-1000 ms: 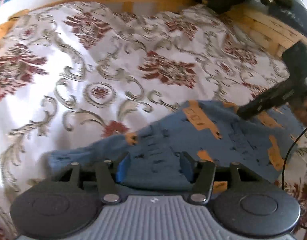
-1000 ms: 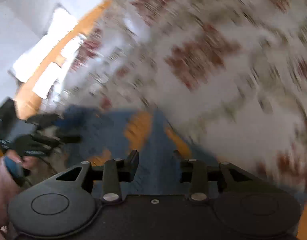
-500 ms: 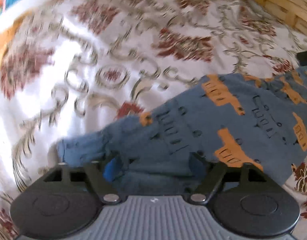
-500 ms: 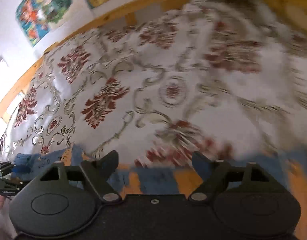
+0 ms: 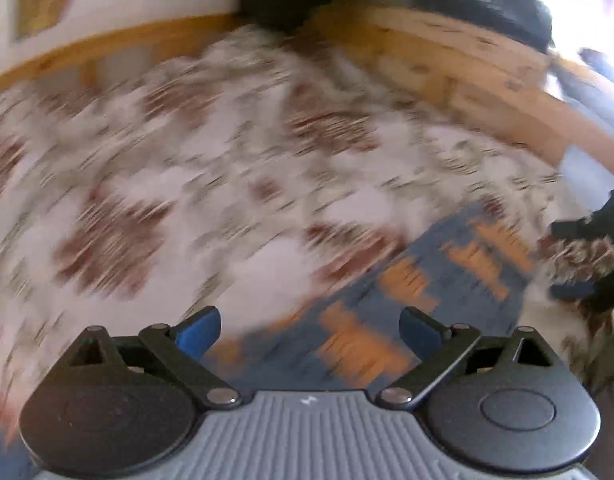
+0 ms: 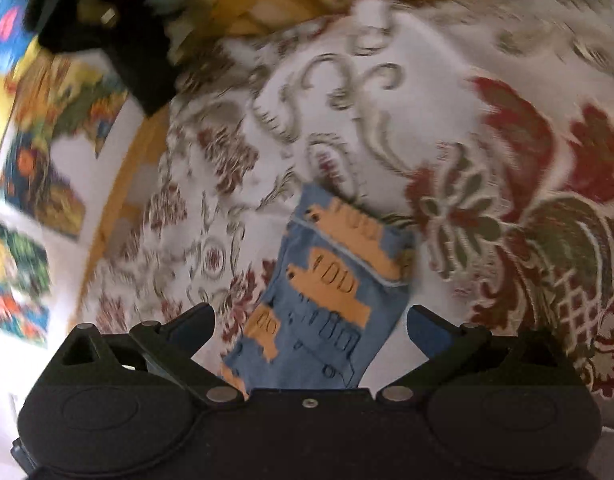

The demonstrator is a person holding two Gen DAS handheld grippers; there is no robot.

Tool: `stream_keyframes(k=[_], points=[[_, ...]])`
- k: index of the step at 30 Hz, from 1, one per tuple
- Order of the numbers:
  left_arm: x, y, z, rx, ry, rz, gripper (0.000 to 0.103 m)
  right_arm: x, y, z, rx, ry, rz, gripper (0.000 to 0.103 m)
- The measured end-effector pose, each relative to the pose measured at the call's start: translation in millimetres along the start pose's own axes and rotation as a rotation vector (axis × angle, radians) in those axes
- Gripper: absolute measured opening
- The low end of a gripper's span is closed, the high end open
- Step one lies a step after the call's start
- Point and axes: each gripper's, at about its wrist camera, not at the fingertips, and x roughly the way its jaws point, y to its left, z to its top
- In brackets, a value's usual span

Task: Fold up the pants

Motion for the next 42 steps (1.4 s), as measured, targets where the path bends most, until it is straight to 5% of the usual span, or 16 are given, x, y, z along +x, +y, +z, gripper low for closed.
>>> stream_keyframes(k=[5, 9, 18, 21, 23, 25, 34, 42], points=[[66, -61, 62, 0.215, 0.042, -0.128, 0.099, 6, -33, 17, 0.191, -0.059, 0.107, 0.102], [118, -88, 88, 0.273, 0.141, -0.176, 0.097, 11, -44, 24, 0.254, -0.087, 0.123, 0.097], [182, -106, 70, 0.339, 0.251, -0.129, 0.096, 27, -21, 1, 0.112, -0.191, -0.077, 0.088], [184, -106, 65, 0.325, 0.224, -0.106, 0.097, 35, -19, -1, 0.13, -0.217, -0.112, 0.076], [184, -107, 63, 0.321, 0.216, -0.093, 0.097, 38, -23, -1, 0.134, -0.216, -0.144, 0.042], [183, -107, 66, 0.309, 0.217, -0.078, 0.097, 39, -32, 0, 0.168, -0.209, -0.159, 0.026], [136, -85, 80, 0.185, 0.206, -0.06, 0.096, 33, -22, -4, 0.094, -0.22, -0.143, 0.014], [73, -39, 81, -0.071, 0.127, -0.384, 0.096, 32, 41, -31, -0.354, -0.275, -0.157, 0.013]])
